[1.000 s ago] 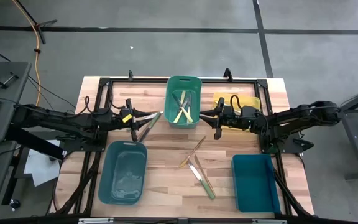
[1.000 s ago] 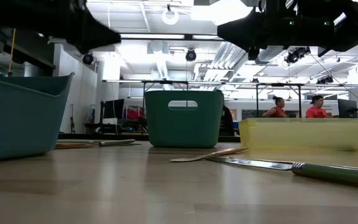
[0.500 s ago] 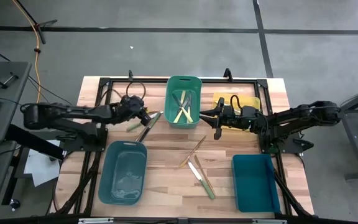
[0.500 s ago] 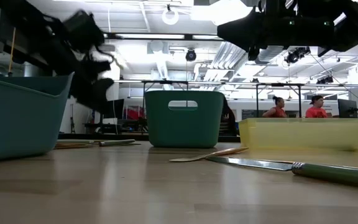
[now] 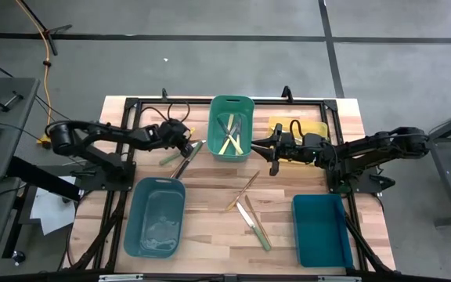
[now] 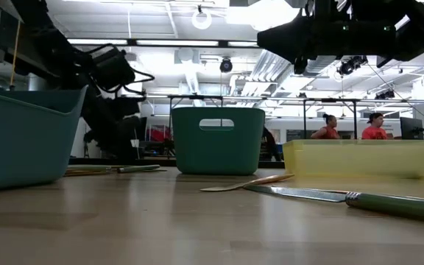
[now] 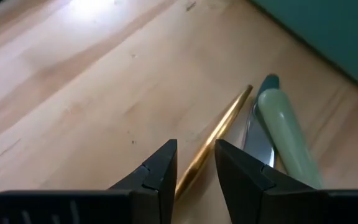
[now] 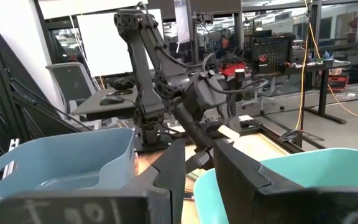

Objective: Sort silverware by color (type)
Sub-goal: Put the gold knife into the right blue bin

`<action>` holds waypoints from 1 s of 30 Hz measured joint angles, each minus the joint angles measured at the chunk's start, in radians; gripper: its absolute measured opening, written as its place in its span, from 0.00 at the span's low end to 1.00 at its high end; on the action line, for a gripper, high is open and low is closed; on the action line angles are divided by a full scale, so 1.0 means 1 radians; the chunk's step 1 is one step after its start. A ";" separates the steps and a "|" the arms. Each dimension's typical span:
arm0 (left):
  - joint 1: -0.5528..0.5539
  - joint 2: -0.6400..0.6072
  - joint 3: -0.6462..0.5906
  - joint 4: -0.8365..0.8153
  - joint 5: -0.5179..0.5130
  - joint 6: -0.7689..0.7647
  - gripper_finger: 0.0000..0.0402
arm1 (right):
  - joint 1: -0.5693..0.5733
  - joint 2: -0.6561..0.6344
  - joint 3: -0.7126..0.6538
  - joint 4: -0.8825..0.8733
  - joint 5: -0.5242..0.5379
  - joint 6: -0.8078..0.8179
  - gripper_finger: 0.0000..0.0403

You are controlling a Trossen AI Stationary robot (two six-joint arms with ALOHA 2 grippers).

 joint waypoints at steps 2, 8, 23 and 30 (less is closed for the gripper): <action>0.006 0.011 0.000 0.003 0.004 0.014 0.26 | 0.000 0.000 0.000 0.000 0.000 0.000 0.20; 0.011 0.049 0.000 0.016 0.004 0.044 0.26 | 0.000 0.000 0.000 0.000 0.000 0.000 0.20; 0.011 0.079 0.003 0.020 0.008 0.098 0.20 | 0.000 0.000 0.000 -0.003 0.000 0.009 0.20; 0.009 0.080 0.003 0.015 -0.021 0.123 0.03 | 0.000 0.000 0.000 -0.007 0.000 0.018 0.20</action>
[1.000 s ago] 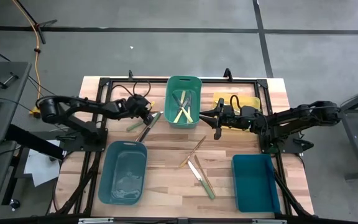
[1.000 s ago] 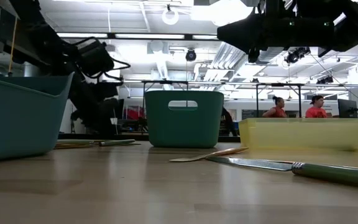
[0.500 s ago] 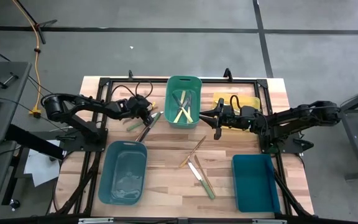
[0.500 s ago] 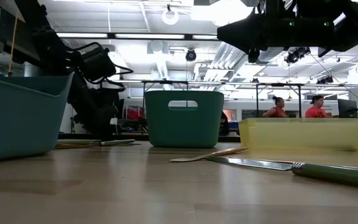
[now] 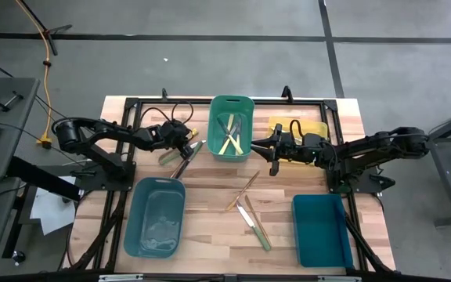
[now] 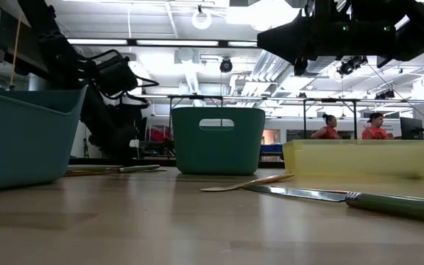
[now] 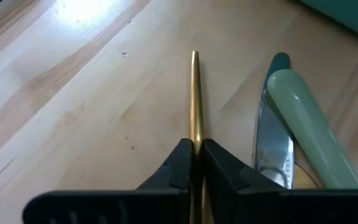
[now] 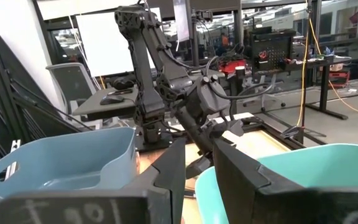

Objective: Sort silverware by color (type)
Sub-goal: Put the gold knife into the right blue bin

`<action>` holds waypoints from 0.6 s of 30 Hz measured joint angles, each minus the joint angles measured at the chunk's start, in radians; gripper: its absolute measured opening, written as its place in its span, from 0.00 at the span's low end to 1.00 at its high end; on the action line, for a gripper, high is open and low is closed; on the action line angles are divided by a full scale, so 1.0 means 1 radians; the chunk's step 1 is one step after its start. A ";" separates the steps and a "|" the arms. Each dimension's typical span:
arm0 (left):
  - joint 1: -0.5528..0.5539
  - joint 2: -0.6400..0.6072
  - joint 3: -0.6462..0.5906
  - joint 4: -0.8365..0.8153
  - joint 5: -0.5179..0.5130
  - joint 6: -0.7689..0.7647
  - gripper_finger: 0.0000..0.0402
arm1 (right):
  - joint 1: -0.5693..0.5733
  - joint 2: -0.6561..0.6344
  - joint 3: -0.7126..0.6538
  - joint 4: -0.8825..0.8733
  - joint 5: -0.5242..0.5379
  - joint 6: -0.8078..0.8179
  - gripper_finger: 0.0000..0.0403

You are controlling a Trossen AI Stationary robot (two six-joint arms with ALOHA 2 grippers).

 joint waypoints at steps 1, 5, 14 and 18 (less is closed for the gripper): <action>0.000 0.000 0.002 -0.002 -0.009 0.000 0.04 | 0.000 0.000 0.000 -0.002 0.000 0.000 0.20; 0.000 0.001 0.008 -0.008 -0.027 0.001 0.04 | 0.000 0.000 0.000 -0.003 0.000 -0.001 0.20; 0.001 0.002 0.010 -0.010 -0.044 0.002 0.03 | 0.000 0.000 0.000 -0.007 0.000 -0.002 0.20; 0.001 0.002 0.010 -0.009 -0.047 0.002 0.03 | 0.000 0.000 0.000 -0.011 0.000 0.000 0.20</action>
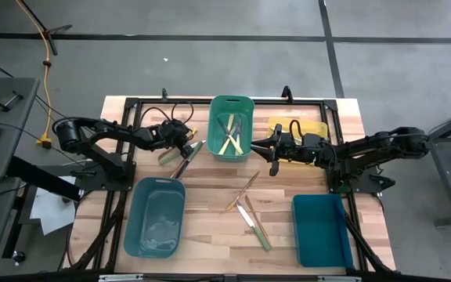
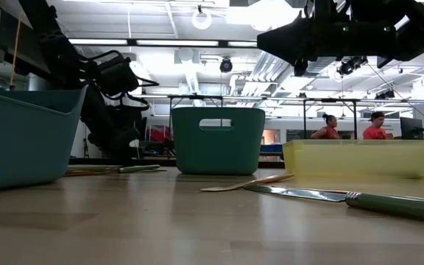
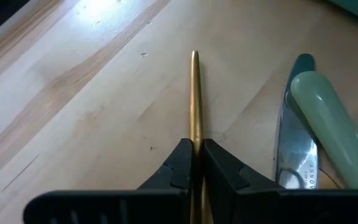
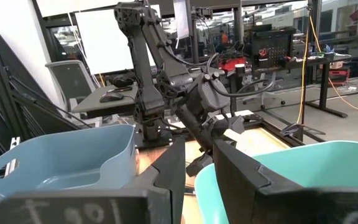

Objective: Sort silverware by color (type)
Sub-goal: Put the gold knife into the right blue bin

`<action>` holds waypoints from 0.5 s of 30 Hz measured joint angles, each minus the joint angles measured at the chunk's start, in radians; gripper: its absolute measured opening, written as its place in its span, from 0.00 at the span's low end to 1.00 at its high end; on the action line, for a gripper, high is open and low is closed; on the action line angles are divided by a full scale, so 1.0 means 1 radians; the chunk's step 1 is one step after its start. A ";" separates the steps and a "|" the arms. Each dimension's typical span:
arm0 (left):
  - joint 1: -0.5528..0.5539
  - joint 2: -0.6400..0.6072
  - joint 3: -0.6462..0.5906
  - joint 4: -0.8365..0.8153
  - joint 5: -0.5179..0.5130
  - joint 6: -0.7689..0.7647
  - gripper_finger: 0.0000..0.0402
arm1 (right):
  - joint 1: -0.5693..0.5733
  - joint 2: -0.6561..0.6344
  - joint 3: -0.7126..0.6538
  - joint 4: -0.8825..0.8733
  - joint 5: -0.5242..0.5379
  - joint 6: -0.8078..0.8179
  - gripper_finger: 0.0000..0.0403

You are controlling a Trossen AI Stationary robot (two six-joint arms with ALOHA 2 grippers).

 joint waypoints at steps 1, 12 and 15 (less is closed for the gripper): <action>0.000 0.000 0.000 0.000 -0.001 0.000 0.03 | 0.000 0.000 0.000 0.000 0.000 0.000 0.20; 0.001 -0.014 -0.002 0.000 -0.009 0.000 0.03 | 0.000 0.000 0.000 -0.003 0.000 0.000 0.20; 0.001 -0.044 -0.003 -0.022 -0.015 0.000 0.03 | 0.000 0.000 0.000 -0.009 0.000 0.000 0.20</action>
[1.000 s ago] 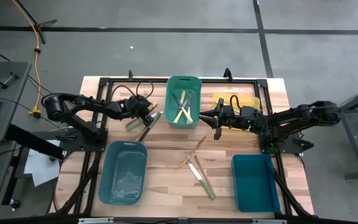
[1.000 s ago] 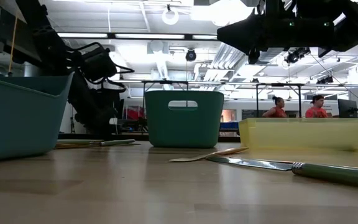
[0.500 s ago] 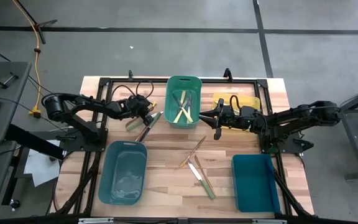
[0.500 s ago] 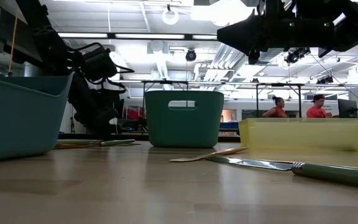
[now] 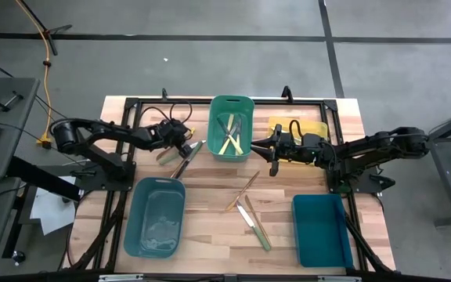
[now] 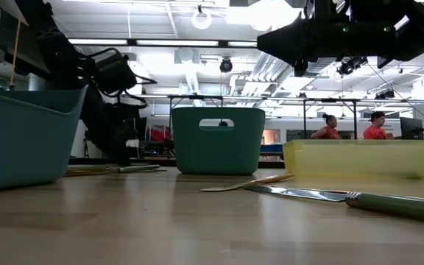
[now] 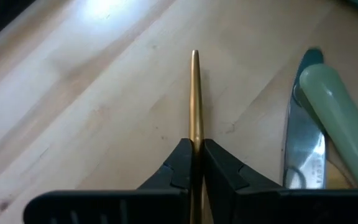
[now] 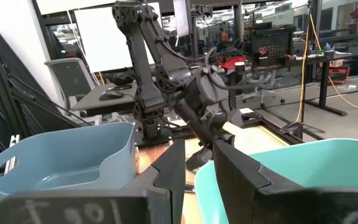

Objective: Sort silverware by color (type)
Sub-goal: Put the gold knife into the right blue bin

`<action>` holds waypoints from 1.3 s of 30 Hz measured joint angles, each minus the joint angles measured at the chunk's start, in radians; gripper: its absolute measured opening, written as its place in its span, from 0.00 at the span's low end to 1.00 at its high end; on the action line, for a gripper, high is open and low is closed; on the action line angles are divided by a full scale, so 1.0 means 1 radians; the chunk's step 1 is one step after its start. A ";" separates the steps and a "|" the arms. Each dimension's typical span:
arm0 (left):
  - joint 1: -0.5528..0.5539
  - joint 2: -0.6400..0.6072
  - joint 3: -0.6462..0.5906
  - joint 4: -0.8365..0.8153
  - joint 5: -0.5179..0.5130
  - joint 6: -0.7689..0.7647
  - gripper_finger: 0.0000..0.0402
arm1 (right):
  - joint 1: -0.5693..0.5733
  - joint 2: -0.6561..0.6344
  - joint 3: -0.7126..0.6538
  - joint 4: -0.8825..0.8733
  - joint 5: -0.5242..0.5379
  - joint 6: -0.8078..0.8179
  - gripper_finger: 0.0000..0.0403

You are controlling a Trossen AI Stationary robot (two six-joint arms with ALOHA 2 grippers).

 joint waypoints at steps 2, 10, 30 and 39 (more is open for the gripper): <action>-0.001 -0.021 0.000 0.002 -0.018 0.000 0.03 | 0.000 0.000 0.000 -0.003 0.000 0.000 0.20; -0.030 -0.125 0.000 -0.012 -0.042 0.001 0.03 | 0.000 0.000 0.000 -0.005 0.000 0.000 0.20; -0.287 -0.452 0.002 0.010 -0.287 0.091 0.03 | 0.000 0.000 0.000 -0.006 0.000 0.023 0.20; -0.427 -0.523 0.002 0.146 -0.256 0.162 0.03 | 0.000 0.000 0.000 -0.007 0.000 0.023 0.20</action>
